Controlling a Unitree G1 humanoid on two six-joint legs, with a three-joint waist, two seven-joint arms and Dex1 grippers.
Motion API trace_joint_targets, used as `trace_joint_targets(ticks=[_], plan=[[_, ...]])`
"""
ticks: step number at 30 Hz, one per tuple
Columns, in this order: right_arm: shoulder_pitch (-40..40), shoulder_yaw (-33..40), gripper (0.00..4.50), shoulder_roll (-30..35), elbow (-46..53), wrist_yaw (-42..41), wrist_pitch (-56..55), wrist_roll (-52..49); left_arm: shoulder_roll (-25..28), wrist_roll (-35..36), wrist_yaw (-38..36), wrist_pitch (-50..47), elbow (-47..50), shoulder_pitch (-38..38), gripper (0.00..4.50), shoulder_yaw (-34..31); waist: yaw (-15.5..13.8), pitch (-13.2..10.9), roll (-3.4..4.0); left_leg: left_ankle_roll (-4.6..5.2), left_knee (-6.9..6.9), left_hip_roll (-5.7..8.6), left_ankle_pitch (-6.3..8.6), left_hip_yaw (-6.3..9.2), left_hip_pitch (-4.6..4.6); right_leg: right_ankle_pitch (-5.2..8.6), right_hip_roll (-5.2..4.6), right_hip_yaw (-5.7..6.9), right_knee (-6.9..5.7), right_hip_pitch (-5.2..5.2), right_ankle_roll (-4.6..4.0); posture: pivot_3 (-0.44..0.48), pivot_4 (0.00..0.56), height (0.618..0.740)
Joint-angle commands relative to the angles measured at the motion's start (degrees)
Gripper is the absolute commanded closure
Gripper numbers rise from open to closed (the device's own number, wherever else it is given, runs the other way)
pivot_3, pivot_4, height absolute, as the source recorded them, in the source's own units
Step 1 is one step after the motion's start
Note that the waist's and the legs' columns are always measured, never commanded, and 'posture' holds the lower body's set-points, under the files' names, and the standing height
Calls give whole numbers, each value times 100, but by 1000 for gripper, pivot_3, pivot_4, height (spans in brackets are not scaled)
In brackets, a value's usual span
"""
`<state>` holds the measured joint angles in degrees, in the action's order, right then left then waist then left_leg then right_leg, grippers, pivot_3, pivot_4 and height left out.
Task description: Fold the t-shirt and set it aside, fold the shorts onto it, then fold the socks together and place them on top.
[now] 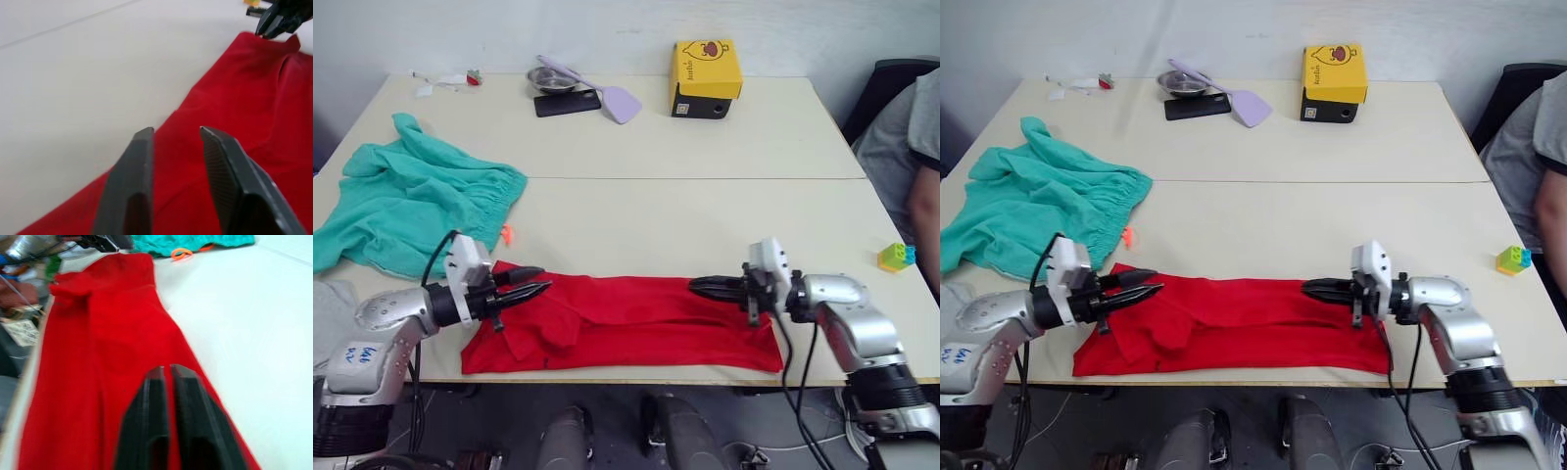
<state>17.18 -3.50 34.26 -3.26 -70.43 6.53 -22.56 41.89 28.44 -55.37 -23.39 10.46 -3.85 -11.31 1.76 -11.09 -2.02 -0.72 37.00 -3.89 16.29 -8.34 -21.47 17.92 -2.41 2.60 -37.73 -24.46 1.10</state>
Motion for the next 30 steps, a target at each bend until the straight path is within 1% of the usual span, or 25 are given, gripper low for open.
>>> trace_joint_targets(ticks=[1, 5, 9, 14, 16, 18, 21, 22, 24, 25, 27, 28, 30], plan=[[-224, -3, 4500, -136, -269, 359, -878, 533, 10, -328, 331, 240, 53, 262, 4434, -144, 5, 0, -1, -1, -1, -1, 1, -1, 1, 0, 0, -1, 1, 0, 0, 0, 150, 740], [-288, 134, 4500, -286, -871, 1106, -1576, 1090, -14, -737, 852, 355, -235, 441, 4490, -261, 18, 0, -1, 8, 1, -1, 1, 1, 5, -1, 0, -1, -3, 0, 0, 0, 150, 740], [-280, 295, 4500, -282, -1261, 1708, -1798, 1324, -174, -1102, 1323, 727, -698, 322, 4490, -274, 9, 4, -4, 12, -1, -1, -1, 3, 25, -3, 0, 0, -7, 14, -3, 0, 150, 740], [-249, 435, 4500, -90, -1564, 1941, -1977, 1432, -294, -1236, 1506, 1184, -968, 185, 4490, -330, 0, 16, -18, 13, -2, -2, 0, 4, 25, -3, -3, 1, -6, 18, -4, 0, 150, 740], [-183, 503, 4500, 9, -1761, 1922, -2102, 1402, -270, -1267, 1530, 1260, -1031, 196, 4490, -349, -1, 16, -19, 14, -2, -1, 1, 4, 25, -3, -4, 1, -6, 19, -4, 0, 150, 740], [-108, 599, 4500, 30, -1838, 1762, -2204, 1165, -283, -1127, 1419, 1465, -997, 201, 4490, -471, -5, 16, -20, 17, -2, 0, 1, 3, 26, -3, -6, 2, -5, 21, -4, 0, 150, 740], [-207, 665, 4500, -3, -1438, 1029, -2062, 465, -347, -367, 861, 1515, -559, 268, 4490, -734, -3, 15, -19, 17, -5, -2, 1, 4, 22, -3, -5, 5, -5, 19, -4, 0, 150, 740], [-318, 620, 4500, 25, -1120, 755, -1902, 229, -264, -4, 520, 1345, -217, 402, 4490, -756, -3, 15, -18, 16, -7, -3, 1, 4, 22, -3, -4, 5, -5, 18, -4, 0, 150, 740], [-503, 523, 4500, 66, -573, 452, -1589, -50, -34, 351, 49, 1061, 359, 663, 4490, -687, 23, 14, -15, 12, -14, -5, 2, 4, 21, -2, -3, 5, -4, 17, -5, 0, 150, 740], [-584, 470, 4500, 60, -334, 435, -1442, -80, 77, 464, -97, 902, 657, 789, 4490, -610, 35, 13, -14, 10, -17, -5, 3, 3, 22, -1, -3, 4, -4, 17, -5, 0, 150, 740], [-706, 380, 4500, 14, 17, 465, -1159, -105, 137, 657, -90, 590, 1109, 937, 4490, -502, 51, 11, -10, 8, -19, -5, 2, 3, 24, -1, -2, 4, -2, 16, -5, 0, 150, 740], [-784, 284, 4500, -51, 166, 567, -1078, -12, 137, 645, -51, 495, 1331, 1068, 4490, -394, 49, 12, -9, 9, -19, -5, 1, 3, 25, -1, -2, 3, -3, 17, -5, 0, 150, 740], [-928, 118, 4500, -161, 356, 791, -919, 187, 127, 331, 96, 492, 1527, 1267, 4490, -192, 43, 13, -8, 9, -17, -4, 0, 5, 26, -1, -3, 3, -3, 17, -5, 0, 150, 740]])
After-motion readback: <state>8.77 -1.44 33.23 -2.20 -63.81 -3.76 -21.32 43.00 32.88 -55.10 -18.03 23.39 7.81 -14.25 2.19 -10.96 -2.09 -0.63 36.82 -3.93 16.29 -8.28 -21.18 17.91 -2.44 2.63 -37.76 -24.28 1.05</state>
